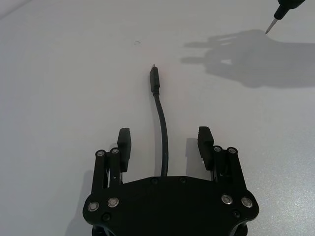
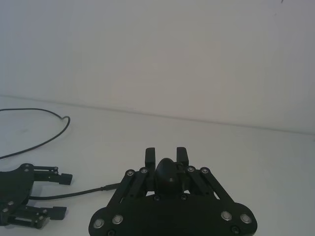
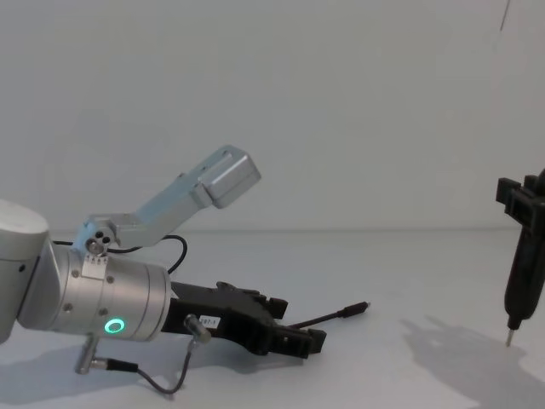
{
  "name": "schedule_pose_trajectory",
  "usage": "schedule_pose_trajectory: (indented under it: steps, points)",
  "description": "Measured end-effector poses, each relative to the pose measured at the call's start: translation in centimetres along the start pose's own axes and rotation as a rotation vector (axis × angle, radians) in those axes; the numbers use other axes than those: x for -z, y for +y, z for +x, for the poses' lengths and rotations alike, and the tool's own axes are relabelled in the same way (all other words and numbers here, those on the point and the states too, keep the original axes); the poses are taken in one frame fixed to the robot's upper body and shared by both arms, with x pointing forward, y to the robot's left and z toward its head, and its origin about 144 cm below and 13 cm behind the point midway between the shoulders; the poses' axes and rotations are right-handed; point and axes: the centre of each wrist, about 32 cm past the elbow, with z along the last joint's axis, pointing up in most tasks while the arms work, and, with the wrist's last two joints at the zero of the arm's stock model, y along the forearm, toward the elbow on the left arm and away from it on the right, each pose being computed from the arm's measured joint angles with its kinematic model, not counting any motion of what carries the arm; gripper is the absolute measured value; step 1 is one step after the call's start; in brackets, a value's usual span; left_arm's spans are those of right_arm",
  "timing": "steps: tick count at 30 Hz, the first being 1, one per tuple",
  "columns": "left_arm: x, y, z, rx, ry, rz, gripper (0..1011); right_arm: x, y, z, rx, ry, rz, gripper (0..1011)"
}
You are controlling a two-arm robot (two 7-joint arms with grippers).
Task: Pick up the data cable with the one hand.
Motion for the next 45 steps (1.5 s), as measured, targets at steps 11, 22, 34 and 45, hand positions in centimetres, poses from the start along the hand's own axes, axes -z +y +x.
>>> schedule_pose_trajectory:
  steps: [11,22,34,45]
  points:
    - [0.02,-0.11,0.02,-0.002,0.004,0.010,743,0.00,0.00,0.00,0.000,0.000,0.000,251]
    - [0.08,-0.13,-0.01,-0.003,0.007,0.013,673,0.00,0.00,0.00,0.000,0.000,0.000,251]
    - [0.01,0.11,-0.09,-0.012,0.004,-0.003,597,0.00,0.00,0.00,0.000,0.000,0.000,251]
    - [-0.17,0.35,-0.15,-0.022,-0.002,-0.013,328,0.00,0.00,0.00,0.000,0.000,0.000,251]
